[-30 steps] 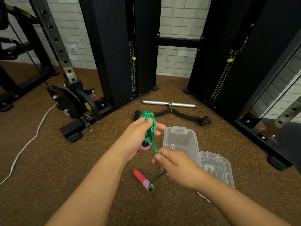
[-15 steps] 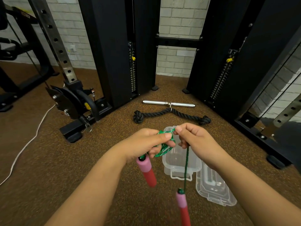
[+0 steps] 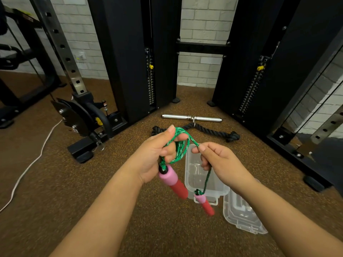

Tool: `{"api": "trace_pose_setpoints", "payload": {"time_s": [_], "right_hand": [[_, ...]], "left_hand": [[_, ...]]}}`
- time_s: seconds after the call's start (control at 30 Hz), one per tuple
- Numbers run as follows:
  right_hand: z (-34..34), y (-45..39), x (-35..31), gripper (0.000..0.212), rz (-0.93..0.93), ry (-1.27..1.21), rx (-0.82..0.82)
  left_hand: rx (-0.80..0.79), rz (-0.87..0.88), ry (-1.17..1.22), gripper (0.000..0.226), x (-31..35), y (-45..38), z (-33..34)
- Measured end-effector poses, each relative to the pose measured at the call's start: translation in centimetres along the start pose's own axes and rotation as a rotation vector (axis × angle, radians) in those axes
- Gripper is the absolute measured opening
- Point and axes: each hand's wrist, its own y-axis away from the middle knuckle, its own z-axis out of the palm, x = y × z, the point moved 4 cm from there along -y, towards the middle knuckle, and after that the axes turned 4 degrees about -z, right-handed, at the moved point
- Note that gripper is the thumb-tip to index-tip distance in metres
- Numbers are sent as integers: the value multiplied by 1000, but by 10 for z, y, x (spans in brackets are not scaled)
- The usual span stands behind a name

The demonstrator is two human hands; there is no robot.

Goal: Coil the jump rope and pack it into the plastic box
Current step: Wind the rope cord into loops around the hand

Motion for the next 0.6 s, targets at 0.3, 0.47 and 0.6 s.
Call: {"api": "trace_pose_setpoints", "payload": {"time_s": [0.3,0.47,0.6], "right_hand": [[14,0,12,27,25,-11,-76],[25,6,19,37,89,93,-110],[36,14,17,27,49,270,-215]], "left_hand": [[86,10,157,47,1,-3,-4],[126,66,282,47,5,-5,-8],[161,103,144,44,6,-4,-6]]}}
